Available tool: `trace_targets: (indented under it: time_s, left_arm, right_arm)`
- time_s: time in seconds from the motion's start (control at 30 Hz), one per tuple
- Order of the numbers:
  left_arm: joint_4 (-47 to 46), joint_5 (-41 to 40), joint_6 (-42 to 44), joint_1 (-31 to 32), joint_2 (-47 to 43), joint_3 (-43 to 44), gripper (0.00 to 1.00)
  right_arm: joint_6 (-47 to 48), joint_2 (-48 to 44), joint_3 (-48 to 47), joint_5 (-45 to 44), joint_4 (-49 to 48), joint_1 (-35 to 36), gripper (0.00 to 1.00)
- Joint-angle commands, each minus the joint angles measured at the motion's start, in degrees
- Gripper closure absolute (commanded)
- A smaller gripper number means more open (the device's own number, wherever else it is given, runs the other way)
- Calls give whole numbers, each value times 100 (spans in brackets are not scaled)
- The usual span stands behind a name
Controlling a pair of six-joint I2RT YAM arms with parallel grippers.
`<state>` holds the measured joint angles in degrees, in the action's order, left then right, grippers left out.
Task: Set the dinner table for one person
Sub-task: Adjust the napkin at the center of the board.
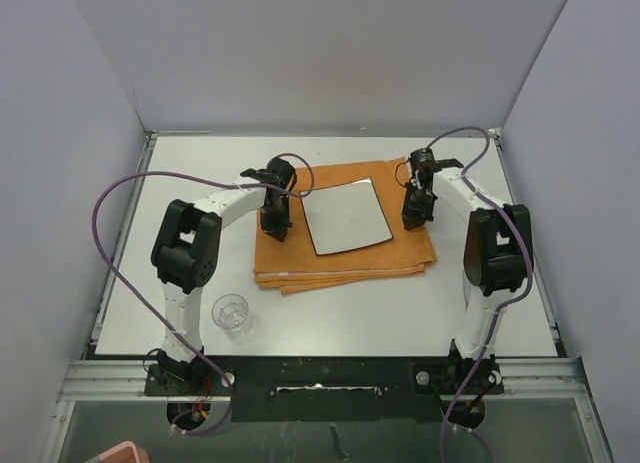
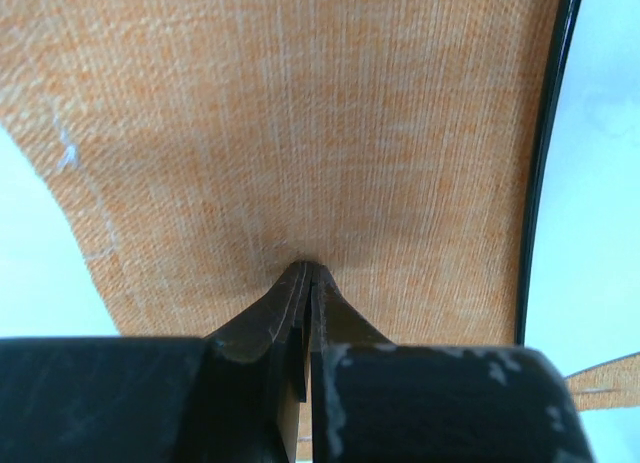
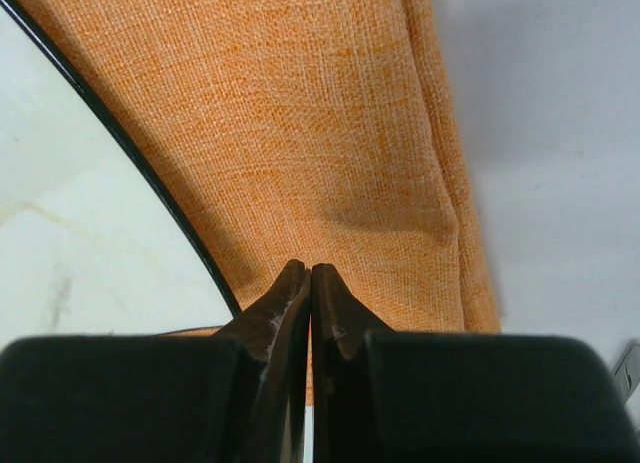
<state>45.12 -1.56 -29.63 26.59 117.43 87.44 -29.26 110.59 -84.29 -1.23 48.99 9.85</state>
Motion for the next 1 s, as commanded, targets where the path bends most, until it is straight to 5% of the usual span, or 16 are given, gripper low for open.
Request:
trace_targets:
  time_s: [0.0, 0.8, 0.97]
  left_arm:
    - [-188, 124, -53, -12, 444, 472, 100]
    - [-224, 387, -33, -224, 1256, 1239, 100]
    - [-154, 394, 163, -207, 872, 1363, 74]
  right_arm:
    - [-123, 157, 105, 27, -282, 121, 100]
    - [-67, 65, 884, -138, -411, 386, 100]
    - [-81, -89, 342, -210, -127, 369, 100]
